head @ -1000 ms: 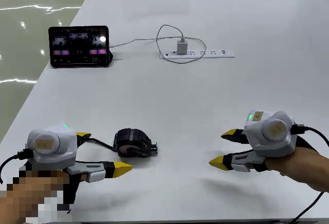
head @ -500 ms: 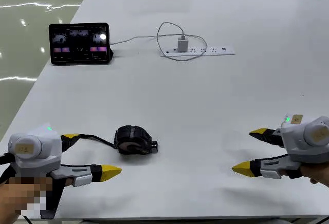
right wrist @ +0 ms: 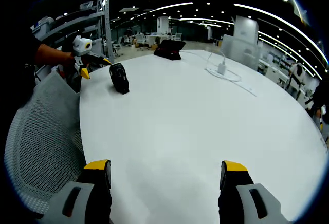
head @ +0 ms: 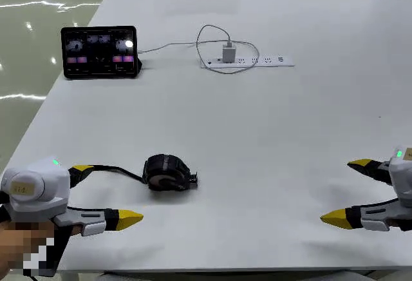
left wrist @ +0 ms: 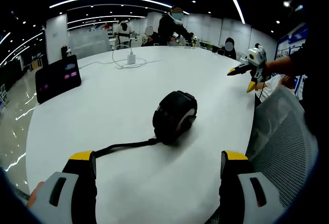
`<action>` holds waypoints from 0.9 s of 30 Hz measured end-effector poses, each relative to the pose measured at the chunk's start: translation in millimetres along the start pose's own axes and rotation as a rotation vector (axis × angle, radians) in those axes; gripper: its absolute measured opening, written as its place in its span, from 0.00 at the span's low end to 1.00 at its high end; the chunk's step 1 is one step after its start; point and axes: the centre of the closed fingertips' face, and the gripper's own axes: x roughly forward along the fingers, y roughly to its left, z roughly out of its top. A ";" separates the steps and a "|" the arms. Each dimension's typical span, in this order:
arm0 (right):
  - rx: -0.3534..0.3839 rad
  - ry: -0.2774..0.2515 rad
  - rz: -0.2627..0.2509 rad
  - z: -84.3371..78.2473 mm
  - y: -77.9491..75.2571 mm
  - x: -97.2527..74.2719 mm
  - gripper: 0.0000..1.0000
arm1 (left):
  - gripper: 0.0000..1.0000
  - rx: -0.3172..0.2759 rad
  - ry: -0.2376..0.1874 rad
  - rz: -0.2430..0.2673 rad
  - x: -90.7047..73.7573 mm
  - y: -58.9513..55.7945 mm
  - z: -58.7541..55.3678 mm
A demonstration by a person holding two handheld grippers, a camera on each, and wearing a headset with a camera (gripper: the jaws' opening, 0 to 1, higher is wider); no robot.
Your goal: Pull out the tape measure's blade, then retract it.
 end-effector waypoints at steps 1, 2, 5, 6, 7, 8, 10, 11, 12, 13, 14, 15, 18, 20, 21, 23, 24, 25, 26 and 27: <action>0.009 0.000 -0.008 -2.3 -2.2 -2.2 0.90 | 0.99 0.002 -0.001 0.002 -0.6 0.5 0.5; 0.012 0.005 -0.014 -4.6 -3.9 -3.7 0.91 | 0.99 0.000 -0.002 0.002 -0.8 0.8 0.7; 0.024 0.009 -0.036 -10.9 -9.7 -8.7 0.92 | 0.99 0.003 -0.009 0.011 -1.8 3.0 1.4; 0.023 0.012 -0.037 -12.6 -10.1 -9.7 0.93 | 0.99 0.007 -0.012 0.017 -2.0 4.5 1.7; 0.022 0.014 -0.039 -13.9 -10.4 -10.9 0.95 | 0.99 0.009 -0.012 0.020 -2.2 5.1 1.5; 0.021 0.015 -0.037 -15.9 -10.1 -12.5 0.98 | 0.99 0.006 -0.011 0.018 -2.3 4.9 1.3; 0.033 0.021 -0.025 -20.7 -9.5 -15.2 0.99 | 0.99 0.009 -0.005 0.020 -2.7 5.6 0.4; 0.034 0.022 -0.022 -22.0 -9.6 -16.8 0.99 | 0.99 0.009 -0.005 0.020 -3.0 5.6 0.4; 0.036 0.022 -0.025 -23.0 -10.7 -18.4 0.99 | 0.99 0.009 -0.005 0.018 -3.3 5.5 0.4; 0.041 0.018 -0.022 -23.4 -11.4 -20.1 0.99 | 0.99 0.008 -0.003 0.015 -3.8 5.4 -0.3; 0.046 0.016 -0.019 -23.5 -11.7 -21.1 0.99 | 0.99 0.007 0.001 0.015 -4.2 5.5 -1.1; 0.049 0.014 -0.021 -24.6 -12.4 -23.5 0.99 | 0.99 0.007 0.004 0.014 -4.9 6.1 -2.1; 0.051 0.010 -0.031 -25.5 -14.4 -26.1 0.99 | 0.99 0.003 0.007 0.018 -6.2 7.7 -3.7; 0.059 0.004 -0.030 -24.7 -13.7 -27.0 0.99 | 0.99 0.007 0.008 0.019 -6.9 7.8 -4.2; 0.060 -0.001 -0.027 -24.4 -13.1 -27.0 0.99 | 0.99 0.005 0.011 0.017 -7.2 7.6 -4.8; 0.057 -0.005 -0.022 -23.4 -11.2 -26.6 0.99 | 0.99 0.009 0.012 0.018 -8.2 8.1 -5.1; 0.057 -0.007 -0.016 -22.7 -10.0 -26.4 0.99 | 0.99 0.010 0.012 0.018 -8.5 8.7 -4.9; 0.060 -0.012 -0.014 -21.3 -8.2 -26.3 0.99 | 0.99 0.009 0.011 0.017 -8.9 8.9 -4.8; 0.058 -0.015 -0.013 -20.0 -7.2 -25.9 0.99 | 0.99 0.010 0.012 0.018 -9.4 9.8 -4.6; 0.054 -0.016 -0.014 -20.2 -7.5 -25.6 0.99 | 0.99 0.010 0.012 0.018 -9.8 10.1 -4.5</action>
